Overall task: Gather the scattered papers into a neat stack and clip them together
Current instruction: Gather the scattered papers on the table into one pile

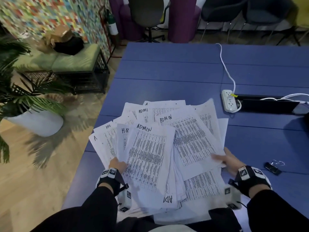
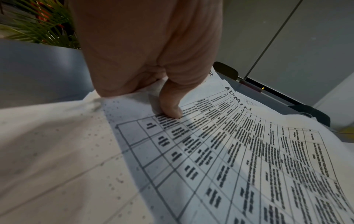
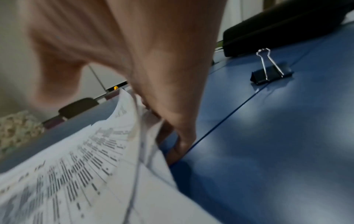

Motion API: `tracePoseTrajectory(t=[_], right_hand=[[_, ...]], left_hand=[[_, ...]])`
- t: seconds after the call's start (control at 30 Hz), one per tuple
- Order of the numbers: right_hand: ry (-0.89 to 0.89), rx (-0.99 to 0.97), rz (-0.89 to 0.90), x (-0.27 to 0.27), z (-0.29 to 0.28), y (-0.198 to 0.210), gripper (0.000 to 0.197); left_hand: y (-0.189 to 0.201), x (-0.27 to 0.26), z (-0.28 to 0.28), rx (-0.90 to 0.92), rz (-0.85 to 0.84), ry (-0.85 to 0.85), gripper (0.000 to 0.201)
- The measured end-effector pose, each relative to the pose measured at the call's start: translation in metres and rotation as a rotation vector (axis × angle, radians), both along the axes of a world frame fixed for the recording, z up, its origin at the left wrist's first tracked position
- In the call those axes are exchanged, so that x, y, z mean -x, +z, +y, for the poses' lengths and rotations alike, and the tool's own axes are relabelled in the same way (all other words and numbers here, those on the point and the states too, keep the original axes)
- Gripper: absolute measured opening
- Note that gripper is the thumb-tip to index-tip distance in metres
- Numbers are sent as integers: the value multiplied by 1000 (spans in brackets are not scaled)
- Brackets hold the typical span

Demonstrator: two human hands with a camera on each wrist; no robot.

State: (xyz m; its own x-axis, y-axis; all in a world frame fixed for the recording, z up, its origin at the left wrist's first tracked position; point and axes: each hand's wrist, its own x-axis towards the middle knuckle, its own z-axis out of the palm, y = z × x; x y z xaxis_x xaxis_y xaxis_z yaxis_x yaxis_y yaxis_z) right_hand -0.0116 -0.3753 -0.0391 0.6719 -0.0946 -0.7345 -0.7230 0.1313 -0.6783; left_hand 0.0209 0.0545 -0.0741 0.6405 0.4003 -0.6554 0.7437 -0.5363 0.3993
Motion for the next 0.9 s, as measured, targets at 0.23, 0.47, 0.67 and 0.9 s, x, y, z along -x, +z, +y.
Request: tracePoseTrajectory(t=[0.23,0.47,0.67,0.9], right_hand=[[145,503,157,-19,15,-3,58],[232,865,153,-14,43,-13,33],[-269,1032,53,-4,12,15,33],[-807,927,-177,-21,-9,60,31]], left_hand=[[3,-1,-1,-12,20,-1,40],[7,-2,-5,-32,47,-22,42],[9,-1,-5,-34,66,-43,45],[18,-2,-10,-74,58,-69,41]])
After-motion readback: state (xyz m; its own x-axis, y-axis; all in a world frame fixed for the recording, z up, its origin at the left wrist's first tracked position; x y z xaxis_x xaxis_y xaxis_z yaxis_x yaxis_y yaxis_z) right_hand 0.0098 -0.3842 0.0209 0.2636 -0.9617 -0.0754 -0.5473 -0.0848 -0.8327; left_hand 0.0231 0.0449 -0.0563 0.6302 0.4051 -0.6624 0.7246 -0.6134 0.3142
